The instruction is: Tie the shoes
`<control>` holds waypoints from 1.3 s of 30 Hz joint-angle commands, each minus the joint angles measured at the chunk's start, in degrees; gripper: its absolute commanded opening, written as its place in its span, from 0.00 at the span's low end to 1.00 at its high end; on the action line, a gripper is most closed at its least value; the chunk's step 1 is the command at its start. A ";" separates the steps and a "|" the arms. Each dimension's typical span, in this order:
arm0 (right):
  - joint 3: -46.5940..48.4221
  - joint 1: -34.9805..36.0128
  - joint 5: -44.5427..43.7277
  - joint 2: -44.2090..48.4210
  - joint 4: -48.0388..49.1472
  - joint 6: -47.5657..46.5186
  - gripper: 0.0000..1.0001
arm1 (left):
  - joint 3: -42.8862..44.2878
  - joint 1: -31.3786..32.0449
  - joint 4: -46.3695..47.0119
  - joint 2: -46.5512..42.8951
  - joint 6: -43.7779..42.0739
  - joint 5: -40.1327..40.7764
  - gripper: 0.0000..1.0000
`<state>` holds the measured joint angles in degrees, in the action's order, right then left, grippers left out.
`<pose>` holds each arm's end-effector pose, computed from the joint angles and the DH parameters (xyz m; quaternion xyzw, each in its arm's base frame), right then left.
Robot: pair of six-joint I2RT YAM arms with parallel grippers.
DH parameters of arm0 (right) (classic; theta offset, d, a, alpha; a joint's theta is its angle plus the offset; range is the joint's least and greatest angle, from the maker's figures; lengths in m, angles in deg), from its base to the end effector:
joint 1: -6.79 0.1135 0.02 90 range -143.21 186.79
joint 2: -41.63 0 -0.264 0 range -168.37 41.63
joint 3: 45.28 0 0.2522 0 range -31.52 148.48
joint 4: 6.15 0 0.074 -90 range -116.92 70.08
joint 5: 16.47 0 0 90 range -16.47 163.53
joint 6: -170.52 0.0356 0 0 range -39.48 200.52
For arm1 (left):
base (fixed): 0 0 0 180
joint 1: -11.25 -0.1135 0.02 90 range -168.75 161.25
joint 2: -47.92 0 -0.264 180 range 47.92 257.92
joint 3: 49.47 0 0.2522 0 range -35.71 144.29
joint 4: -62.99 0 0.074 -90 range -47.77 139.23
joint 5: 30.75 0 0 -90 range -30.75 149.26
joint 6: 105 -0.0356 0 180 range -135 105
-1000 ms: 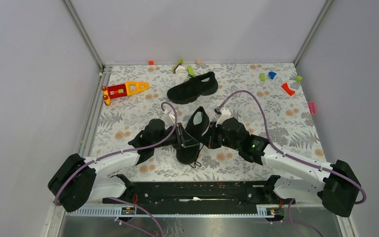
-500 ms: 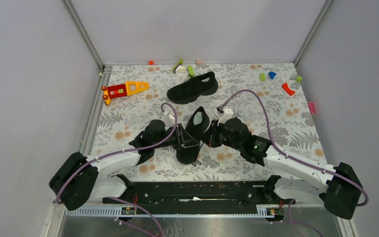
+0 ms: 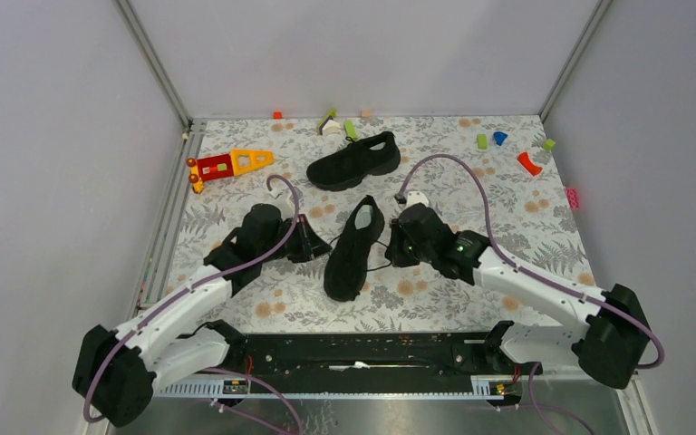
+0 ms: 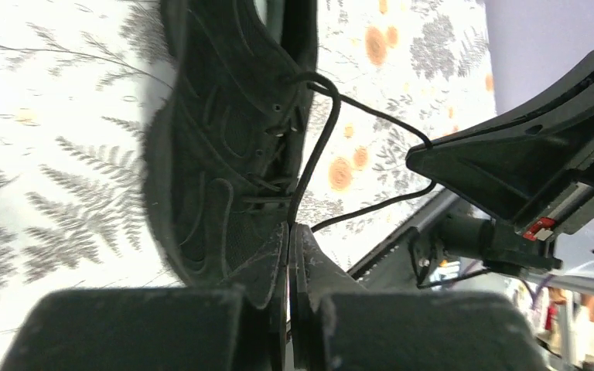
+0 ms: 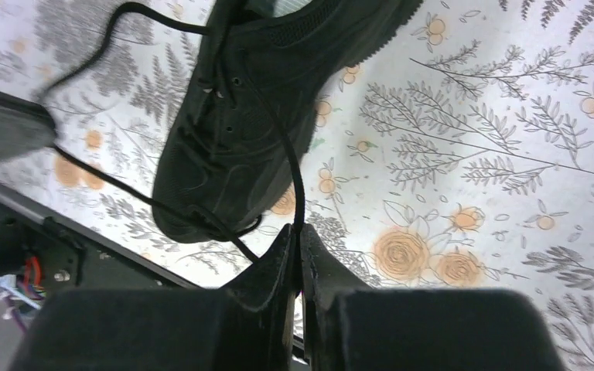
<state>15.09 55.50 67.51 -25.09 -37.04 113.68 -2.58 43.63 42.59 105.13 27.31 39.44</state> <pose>0.1700 0.1879 0.2619 -0.0979 0.8896 0.2552 0.3660 0.1773 -0.1267 0.2353 0.0106 0.8603 -0.4144 0.2966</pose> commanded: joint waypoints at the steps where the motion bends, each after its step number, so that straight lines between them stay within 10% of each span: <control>1: 8.77 -0.37 -4.10 -6.75 -12.02 -4.52 0.09 | 6.34 -1.87 -18.82 -3.24 -8.69 15.19 0.00; 7: 19.19 -0.37 -16.63 -17.15 -27.38 -6.60 0.12 | 6.50 -4.76 -23.74 -4.48 -6.29 34.25 0.00; 19: 20.12 -0.71 -36.41 -21.74 -34.90 -8.03 0.37 | 4.59 -5.16 -19.13 1.68 -7.97 34.96 0.00; 24: 18.18 -0.81 -30.99 -18.81 -30.09 -9.00 0.39 | 4.39 -5.14 -16.85 5.64 -10.89 29.27 0.00; 30: 9.06 -1.18 -12.66 -9.28 -13.11 -9.92 0.65 | 2.58 -5.06 -11.01 7.20 -11.22 15.28 0.07; 39: 10.17 -8.78 -14.11 -18.25 -21.82 -8.91 0.75 | -1.26 -5.05 -6.85 2.15 -8.23 7.21 0.09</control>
<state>24.59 51.39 50.78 -39.43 -55.99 103.91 -3.28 38.89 31.40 111.03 18.28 51.53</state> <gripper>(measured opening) 0.726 0.081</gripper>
